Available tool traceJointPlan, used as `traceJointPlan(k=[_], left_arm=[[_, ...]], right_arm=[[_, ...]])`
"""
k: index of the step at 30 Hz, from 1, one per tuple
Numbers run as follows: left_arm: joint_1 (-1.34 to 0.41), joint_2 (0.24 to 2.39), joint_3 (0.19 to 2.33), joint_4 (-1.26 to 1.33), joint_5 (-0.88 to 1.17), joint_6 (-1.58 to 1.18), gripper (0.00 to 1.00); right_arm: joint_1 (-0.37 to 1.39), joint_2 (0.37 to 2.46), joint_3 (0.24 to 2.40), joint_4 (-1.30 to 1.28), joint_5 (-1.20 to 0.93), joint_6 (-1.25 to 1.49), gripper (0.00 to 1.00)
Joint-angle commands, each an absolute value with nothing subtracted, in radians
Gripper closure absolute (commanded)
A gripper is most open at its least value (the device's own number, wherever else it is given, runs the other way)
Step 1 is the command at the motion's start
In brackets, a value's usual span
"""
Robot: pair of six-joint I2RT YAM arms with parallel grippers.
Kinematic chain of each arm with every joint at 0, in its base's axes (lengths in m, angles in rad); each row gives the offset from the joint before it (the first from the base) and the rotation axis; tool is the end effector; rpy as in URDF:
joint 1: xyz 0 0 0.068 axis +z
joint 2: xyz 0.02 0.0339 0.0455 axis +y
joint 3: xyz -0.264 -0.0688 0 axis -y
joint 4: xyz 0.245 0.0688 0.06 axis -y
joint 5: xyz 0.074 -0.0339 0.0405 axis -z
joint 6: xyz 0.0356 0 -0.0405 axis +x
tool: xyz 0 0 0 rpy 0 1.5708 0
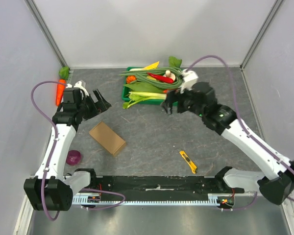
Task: Unpack the express box
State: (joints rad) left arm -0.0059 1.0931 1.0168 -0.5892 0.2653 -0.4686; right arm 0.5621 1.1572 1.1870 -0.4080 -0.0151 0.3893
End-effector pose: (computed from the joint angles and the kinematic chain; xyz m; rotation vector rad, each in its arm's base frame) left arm 0.2327 -0.0107 0.3222 -0.3758 2.2353 -0.5519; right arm 0.2187 0.1384 0.3820 -0.1832 1.9958 0.6364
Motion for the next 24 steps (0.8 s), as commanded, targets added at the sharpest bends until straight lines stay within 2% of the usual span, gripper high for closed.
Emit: traceJointPlan(k=[1, 4, 5, 8, 13, 19, 24], left_arm=[[0.024, 1.035, 0.991, -0.632, 0.091, -0.517, 0.01], [0.026, 1.025, 0.992, -0.699, -0.032, -0.549, 0.01], [0.031, 1.02, 0.989, -0.721, -0.135, -0.586, 0.01], [0.064, 0.996, 0.968, -0.765, -0.247, -0.627, 0.01], [0.198, 0.969, 0.933, -0.755, -0.181, -0.64, 0.01], [0.271, 1.002, 0.942, -0.764, -0.178, -0.707, 0.01], [0.321, 1.049, 0.881, -0.695, -0.063, -0.762, 0.01]], right_arm=[[0.807, 1.267, 1.216, -0.356, 0.159, 0.285, 0.02], [0.984, 1.378, 1.247, -0.344, 0.266, 0.223, 0.02], [1.021, 1.409, 1.267, -0.331, 0.279, 0.195, 0.02], [1.138, 1.529, 1.298, -0.273, 0.282, 0.169, 0.02], [1.233, 1.734, 1.411, -0.238, 0.236, 0.103, 0.02], [1.259, 1.932, 1.555, -0.177, 0.176, 0.097, 0.02], [1.266, 2.011, 1.586, -0.126, 0.155, 0.092, 0.02]])
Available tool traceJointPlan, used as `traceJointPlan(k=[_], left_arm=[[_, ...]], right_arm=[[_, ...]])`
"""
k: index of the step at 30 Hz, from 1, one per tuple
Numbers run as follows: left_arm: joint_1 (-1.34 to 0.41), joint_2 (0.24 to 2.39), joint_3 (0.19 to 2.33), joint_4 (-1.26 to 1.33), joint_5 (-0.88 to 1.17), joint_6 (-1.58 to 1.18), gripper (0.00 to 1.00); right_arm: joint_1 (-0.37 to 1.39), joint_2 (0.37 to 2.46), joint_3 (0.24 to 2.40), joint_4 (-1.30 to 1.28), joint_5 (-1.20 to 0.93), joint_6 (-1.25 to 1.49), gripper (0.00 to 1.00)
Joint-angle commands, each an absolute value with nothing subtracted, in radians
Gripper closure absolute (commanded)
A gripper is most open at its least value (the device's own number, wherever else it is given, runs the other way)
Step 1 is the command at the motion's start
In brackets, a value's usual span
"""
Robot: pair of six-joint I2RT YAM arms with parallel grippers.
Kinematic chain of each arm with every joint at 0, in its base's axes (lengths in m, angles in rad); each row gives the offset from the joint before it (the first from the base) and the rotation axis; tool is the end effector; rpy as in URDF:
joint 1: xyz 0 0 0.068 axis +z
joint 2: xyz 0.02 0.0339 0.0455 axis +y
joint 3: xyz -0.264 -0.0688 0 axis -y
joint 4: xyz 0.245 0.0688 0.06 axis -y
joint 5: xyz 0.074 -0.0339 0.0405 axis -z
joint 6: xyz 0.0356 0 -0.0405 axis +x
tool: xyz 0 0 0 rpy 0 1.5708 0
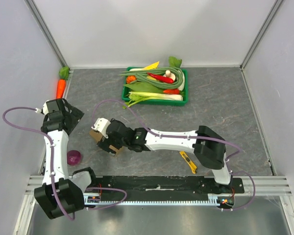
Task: Unpack the express box
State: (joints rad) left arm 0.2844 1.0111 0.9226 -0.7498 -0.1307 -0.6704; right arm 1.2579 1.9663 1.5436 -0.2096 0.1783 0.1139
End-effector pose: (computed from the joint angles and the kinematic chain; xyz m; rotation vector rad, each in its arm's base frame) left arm 0.1928 0.0612 0.2941 -1.1558 2.1031 -0.0224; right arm 0.1469 0.4336 0.2469 -1.1315 1.9458 0.5665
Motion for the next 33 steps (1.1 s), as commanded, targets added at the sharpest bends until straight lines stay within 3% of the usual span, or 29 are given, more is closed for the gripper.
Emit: traceJointPlan(k=[1, 14, 24, 33], left_arm=[[0.333, 1.058, 0.873, -0.687, -0.025, -0.771, 0.01], [0.365, 1.158, 0.727, -0.517, 0.248, -0.755, 0.04], [0.336, 1.252, 0.623, -0.318, 0.644, -0.661, 0.22], [0.152, 1.27, 0.646, -0.25, 0.582, -0.706, 0.24]], right_arm=[[1.267, 2.031, 1.586, -0.114, 0.158, 0.086, 0.02], [1.269, 2.112, 1.568, -0.138, 0.231, 0.066, 0.02], [1.259, 1.908, 1.261, -0.163, 0.348, 0.149, 0.04], [1.258, 1.724, 1.095, -0.212, 0.371, 0.281, 0.05]])
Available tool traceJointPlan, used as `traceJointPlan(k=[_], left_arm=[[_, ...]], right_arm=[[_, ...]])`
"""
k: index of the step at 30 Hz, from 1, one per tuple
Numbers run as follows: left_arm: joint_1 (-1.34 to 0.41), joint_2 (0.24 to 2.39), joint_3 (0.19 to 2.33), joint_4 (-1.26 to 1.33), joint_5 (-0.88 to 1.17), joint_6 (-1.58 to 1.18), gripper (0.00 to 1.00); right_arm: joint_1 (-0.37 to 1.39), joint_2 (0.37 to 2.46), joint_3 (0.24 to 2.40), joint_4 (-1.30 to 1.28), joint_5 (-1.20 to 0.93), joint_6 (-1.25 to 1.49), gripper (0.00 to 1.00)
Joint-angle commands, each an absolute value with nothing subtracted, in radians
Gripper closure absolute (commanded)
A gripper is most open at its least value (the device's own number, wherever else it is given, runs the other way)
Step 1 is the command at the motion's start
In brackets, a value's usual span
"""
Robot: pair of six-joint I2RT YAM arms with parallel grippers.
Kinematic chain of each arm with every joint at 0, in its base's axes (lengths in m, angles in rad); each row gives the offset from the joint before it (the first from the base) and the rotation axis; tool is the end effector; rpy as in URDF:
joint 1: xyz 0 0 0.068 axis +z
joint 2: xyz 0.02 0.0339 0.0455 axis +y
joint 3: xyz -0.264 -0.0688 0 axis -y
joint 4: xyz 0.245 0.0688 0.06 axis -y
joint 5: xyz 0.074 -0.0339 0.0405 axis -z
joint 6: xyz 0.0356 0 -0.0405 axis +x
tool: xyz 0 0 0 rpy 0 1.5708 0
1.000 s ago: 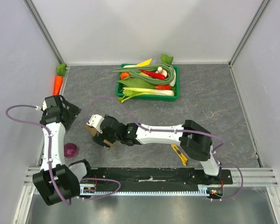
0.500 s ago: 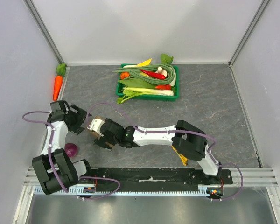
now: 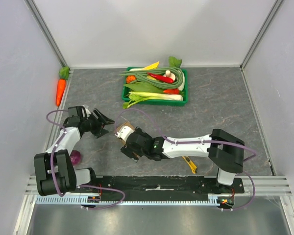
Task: Unpack the express box
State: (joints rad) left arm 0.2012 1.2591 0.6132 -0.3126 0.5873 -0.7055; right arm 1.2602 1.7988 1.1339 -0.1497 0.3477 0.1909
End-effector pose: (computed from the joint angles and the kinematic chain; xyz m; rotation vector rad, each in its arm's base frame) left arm 0.2297 0.0267 0.1804 -0.8932 2.3869 -0.9430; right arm 0.1287 0.3612 0.1885 -1.0514 2.0956 0.3091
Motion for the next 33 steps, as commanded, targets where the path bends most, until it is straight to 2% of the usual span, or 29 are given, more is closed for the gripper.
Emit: traceJointPlan(k=[1, 9, 17, 33], left_arm=[[0.152, 1.27, 0.646, -0.253, 0.571, -0.71, 0.23], [0.152, 1.232, 0.669, -0.324, 0.473, -0.661, 0.17], [0.153, 1.186, 0.666, -0.405, 0.417, -0.634, 0.16], [0.152, 1.149, 0.615, -0.443, 0.417, -0.657, 0.16]], right_arm=[[1.258, 1.714, 1.097, -0.216, 0.385, 0.282, 0.04], [1.258, 1.683, 1.245, -0.271, 0.391, 0.235, 0.02], [1.227, 1.851, 1.402, -0.333, 0.371, 0.209, 0.02], [1.151, 1.95, 1.387, -0.391, 0.147, 0.276, 0.03]])
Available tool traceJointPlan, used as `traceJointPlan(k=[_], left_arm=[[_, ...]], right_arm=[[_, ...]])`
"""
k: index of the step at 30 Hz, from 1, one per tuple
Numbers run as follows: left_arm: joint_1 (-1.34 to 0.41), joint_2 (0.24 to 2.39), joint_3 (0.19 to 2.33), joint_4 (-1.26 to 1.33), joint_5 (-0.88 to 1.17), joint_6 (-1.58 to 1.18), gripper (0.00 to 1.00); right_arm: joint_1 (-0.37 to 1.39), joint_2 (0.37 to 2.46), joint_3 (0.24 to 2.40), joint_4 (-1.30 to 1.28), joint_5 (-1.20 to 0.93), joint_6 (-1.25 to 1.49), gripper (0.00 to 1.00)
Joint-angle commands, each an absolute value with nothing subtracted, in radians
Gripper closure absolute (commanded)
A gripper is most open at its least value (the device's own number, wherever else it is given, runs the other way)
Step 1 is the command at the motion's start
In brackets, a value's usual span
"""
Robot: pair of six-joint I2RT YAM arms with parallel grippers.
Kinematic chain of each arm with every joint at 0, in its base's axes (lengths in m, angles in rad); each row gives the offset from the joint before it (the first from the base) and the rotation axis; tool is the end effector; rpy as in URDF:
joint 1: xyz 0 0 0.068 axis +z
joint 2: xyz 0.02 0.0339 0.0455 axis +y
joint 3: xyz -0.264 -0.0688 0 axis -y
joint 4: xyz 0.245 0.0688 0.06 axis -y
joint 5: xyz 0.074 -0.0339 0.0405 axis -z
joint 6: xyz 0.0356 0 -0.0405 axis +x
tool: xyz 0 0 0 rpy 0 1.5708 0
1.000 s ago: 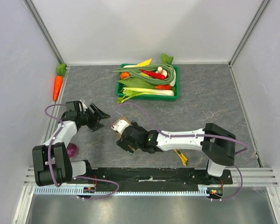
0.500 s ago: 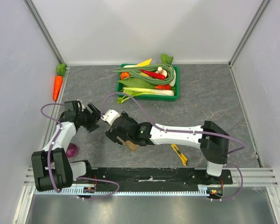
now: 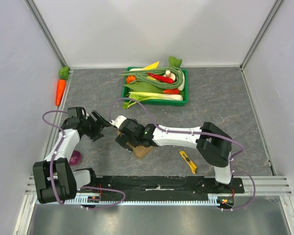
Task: Unpack the express box
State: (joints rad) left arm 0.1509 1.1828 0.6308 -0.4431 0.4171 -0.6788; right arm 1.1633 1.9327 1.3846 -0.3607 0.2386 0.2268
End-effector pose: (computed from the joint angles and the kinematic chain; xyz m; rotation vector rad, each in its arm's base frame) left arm 0.2179 0.0185 0.1911 -0.8987 2.4447 -0.7319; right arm 0.1744 0.3828 0.1983 -1.0232 2.2483 0.3159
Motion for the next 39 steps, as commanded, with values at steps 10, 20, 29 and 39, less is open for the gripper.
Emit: traceJointPlan(k=[10, 20, 29, 39], left_arm=[[0.149, 1.137, 0.586, -0.414, 0.488, -0.653, 0.16], [0.095, 1.146, 0.532, -0.344, 0.52, -0.698, 0.16], [0.022, 1.177, 0.502, -0.186, 0.604, -0.753, 0.16], [-0.086, 1.262, 0.512, -0.005, 0.609, -0.848, 0.2]], right_arm=[[0.991, 1.914, 1.307, -0.312, -0.165, 0.325, 0.04], [0.859, 1.94, 1.272, -0.273, -0.334, 0.345, 0.04], [0.825, 1.948, 1.272, -0.256, -0.328, 0.363, 0.05], [0.732, 1.965, 1.235, -0.161, -0.505, 0.436, 0.11]])
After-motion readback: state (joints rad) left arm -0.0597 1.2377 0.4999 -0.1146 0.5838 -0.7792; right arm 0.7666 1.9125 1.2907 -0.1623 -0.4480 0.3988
